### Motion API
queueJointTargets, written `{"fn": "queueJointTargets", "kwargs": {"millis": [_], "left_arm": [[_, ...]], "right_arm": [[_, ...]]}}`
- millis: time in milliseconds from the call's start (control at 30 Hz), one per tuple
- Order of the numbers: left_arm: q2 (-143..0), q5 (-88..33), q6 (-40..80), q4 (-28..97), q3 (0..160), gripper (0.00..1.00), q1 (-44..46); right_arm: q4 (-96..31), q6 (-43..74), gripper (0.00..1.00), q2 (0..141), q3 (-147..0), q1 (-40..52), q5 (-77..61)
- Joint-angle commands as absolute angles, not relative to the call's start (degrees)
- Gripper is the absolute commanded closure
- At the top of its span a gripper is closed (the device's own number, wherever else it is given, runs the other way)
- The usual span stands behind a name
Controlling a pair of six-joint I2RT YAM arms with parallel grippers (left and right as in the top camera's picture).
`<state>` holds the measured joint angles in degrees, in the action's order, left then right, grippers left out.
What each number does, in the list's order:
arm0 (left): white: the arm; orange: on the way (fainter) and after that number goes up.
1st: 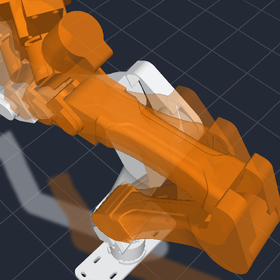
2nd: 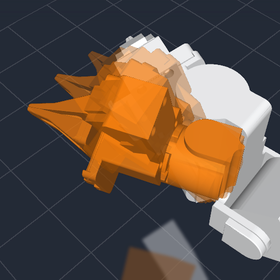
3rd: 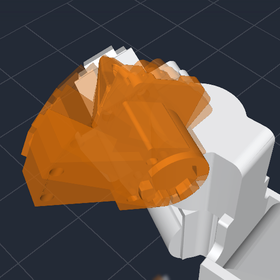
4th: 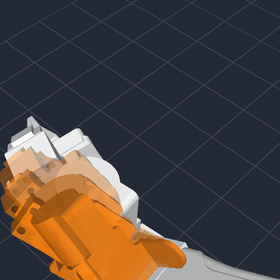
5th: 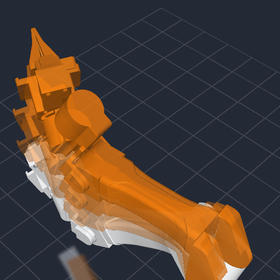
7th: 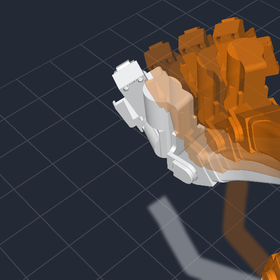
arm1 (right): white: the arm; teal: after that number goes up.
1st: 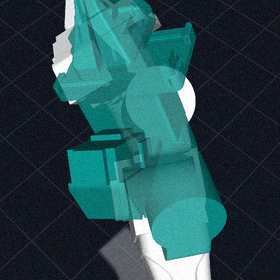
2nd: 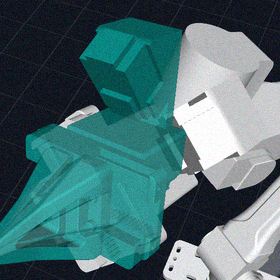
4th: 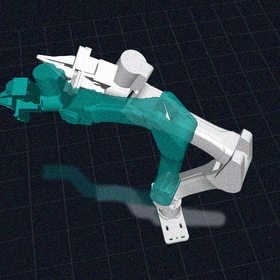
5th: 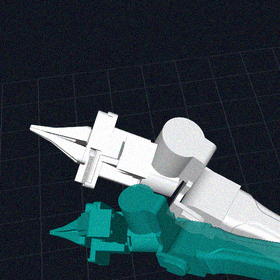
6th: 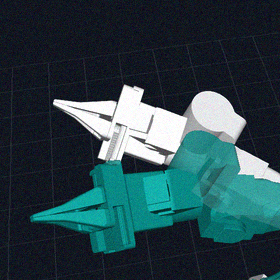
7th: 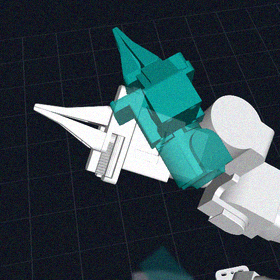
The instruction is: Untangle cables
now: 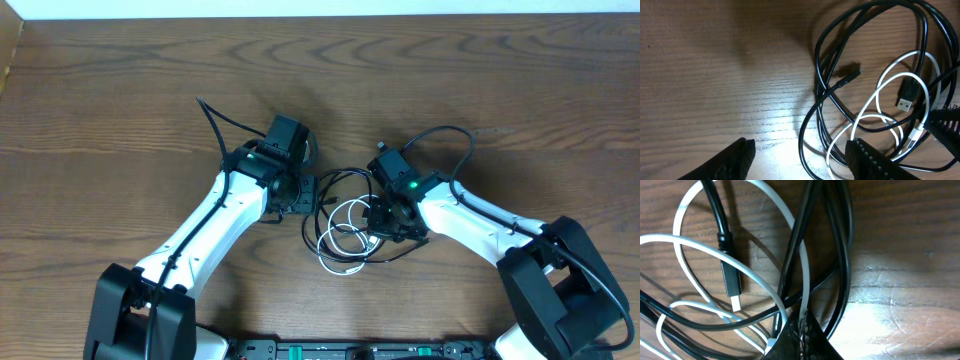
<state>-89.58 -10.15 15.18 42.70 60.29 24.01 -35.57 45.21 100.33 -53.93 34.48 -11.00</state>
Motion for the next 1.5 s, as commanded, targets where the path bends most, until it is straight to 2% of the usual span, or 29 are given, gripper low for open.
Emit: {"fn": "queueJointTargets", "kwargs": {"millis": [0,33,333,533,767,967,1000,1033,1467], "left_arm": [[-90.04,-9.43,14.90,43.22,59.77,0.37,23.92],[-90.04,-9.43,14.90,43.22,59.77,0.37,23.92],[-90.04,-9.61,14.90,43.22,59.77,0.37,23.92],[-90.04,-9.61,14.92,43.20,59.77,0.37,23.92],[-90.04,-9.61,14.90,43.22,59.77,0.37,23.92],[-90.04,-9.63,14.92,43.22,59.77,0.37,23.92],[-90.04,-9.63,14.92,43.22,59.77,0.37,23.92],[-90.04,-9.63,14.92,43.22,59.77,0.37,23.92],[-90.04,-9.61,14.92,43.42,59.77,0.37,23.92]], "right_arm": [[-35.70,37.56,0.99,100.49,-53.74,34.70,-15.84],[-36.05,33.69,0.99,99.04,-54.92,33.85,-19.42],[-33.85,23.09,0.99,85.32,-58.72,29.58,-27.59],[-30.79,22.59,0.99,75.79,-58.72,28.82,-27.90],[-31.40,22.63,0.99,75.20,-58.70,28.82,-23.24],[-36.32,22.65,0.84,77.14,-58.59,28.80,-11.33],[-37.56,22.65,0.75,78.81,-58.43,28.62,-10.92],[-38.02,22.65,0.72,79.68,-58.37,28.40,-10.96],[-40.45,14.26,0.65,94.30,-58.35,17.37,-30.41]]}}
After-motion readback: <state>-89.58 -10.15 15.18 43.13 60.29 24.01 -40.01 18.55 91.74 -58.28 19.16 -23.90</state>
